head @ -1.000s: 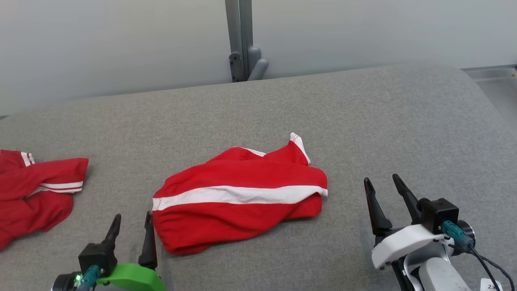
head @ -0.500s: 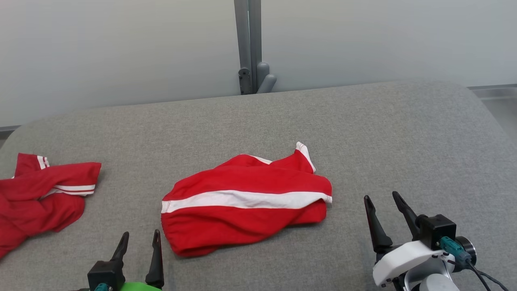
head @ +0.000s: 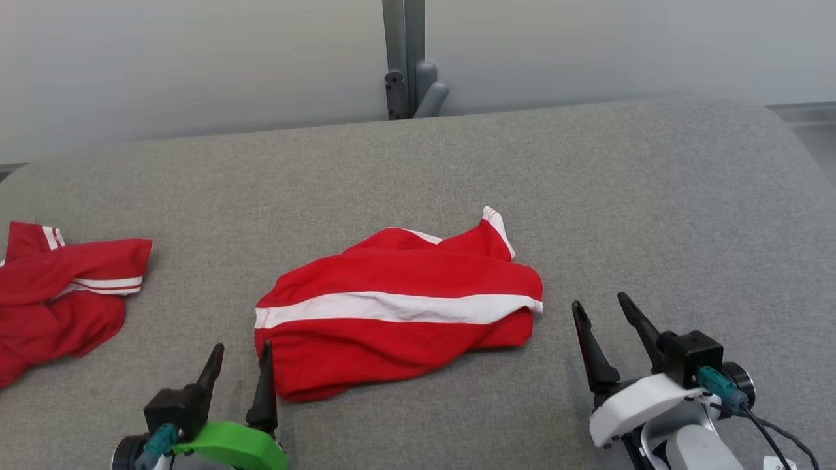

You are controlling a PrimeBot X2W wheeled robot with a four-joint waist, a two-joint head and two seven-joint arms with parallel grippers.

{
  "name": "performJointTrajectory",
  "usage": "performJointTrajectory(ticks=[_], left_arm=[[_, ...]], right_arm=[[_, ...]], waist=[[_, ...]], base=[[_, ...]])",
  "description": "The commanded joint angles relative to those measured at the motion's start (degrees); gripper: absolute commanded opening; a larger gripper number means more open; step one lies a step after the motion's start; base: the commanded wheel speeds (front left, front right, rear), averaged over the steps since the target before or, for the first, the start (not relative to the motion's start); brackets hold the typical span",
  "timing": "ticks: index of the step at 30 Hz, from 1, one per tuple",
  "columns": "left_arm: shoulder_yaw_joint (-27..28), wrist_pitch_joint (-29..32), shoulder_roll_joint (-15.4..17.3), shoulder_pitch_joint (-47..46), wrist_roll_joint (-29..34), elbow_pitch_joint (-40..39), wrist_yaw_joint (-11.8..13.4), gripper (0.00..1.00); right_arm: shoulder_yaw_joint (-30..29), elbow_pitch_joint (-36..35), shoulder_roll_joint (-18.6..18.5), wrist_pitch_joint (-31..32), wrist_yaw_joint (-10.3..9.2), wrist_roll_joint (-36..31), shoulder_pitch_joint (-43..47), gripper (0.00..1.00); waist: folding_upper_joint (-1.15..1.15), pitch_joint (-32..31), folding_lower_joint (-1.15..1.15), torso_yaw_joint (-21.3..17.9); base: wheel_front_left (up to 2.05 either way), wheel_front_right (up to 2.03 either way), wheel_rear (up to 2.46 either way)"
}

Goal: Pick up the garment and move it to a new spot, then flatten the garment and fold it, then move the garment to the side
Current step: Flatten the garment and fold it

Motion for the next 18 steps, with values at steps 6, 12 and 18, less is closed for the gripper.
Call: performJointTrajectory(ticks=[6, 12, 18], left_arm=[[1.0, 0.0, 0.1, -7.1, -6.5, 4.4, -1.5, 1.0], [-2.4, 0.0, 1.5, -11.6, -12.0, 8.6, -1.8, 1.0], [-4.9, 0.0, 3.7, -14.2, -17.6, 11.3, -1.8, 1.0]], right_arm=[[0.7, -0.2, -0.1, 0.0, 0.0, 0.4, -3.3, 1.0], [1.1, -0.1, -0.3, 0.0, -0.01, 0.3, -4.3, 1.0], [1.2, 0.0, -0.4, 0.0, 0.0, 0.4, -4.9, 1.0]], waist=[[0.0, 6.1, 0.0, -0.3], [0.0, 7.8, 0.0, -0.6], [0.0, 8.8, 0.0, -0.7]], base=[[0.0, 0.0, 0.0], [0.0, 0.0, 0.0], [0.0, 0.0, 0.0]])
